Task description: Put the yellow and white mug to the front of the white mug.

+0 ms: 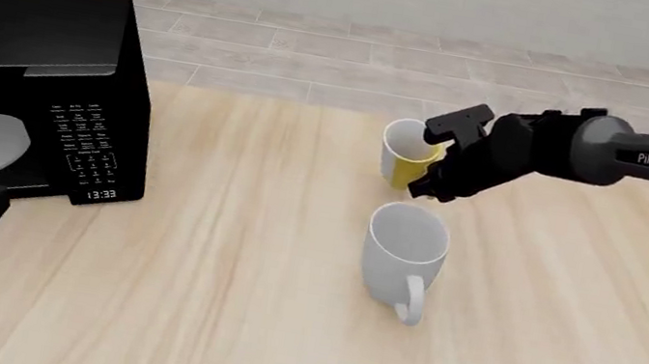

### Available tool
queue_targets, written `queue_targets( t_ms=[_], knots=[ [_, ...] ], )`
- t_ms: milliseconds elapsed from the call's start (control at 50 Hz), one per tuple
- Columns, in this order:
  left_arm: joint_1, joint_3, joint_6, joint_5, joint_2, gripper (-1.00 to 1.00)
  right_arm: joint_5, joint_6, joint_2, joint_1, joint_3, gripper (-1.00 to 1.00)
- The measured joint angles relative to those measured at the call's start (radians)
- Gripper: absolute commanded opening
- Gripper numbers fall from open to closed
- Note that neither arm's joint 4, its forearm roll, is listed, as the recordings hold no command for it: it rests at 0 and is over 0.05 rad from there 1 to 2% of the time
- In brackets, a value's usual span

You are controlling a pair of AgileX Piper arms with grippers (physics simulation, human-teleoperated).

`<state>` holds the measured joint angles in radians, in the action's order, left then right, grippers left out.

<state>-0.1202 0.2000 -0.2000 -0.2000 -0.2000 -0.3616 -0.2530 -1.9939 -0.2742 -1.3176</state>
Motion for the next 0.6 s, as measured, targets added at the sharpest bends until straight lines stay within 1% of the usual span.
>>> queue_targets(
  t_ms=[300,600],
  knots=[
    [0.0,0.0,0.0,0.0,0.0,1.0,0.021,0.022,-0.029,0.003,0.008,-1.0],
    [0.0,0.0,0.0,0.0,0.0,1.0,0.032,0.041,-0.027,0.003,0.016,-1.0]
  ],
)
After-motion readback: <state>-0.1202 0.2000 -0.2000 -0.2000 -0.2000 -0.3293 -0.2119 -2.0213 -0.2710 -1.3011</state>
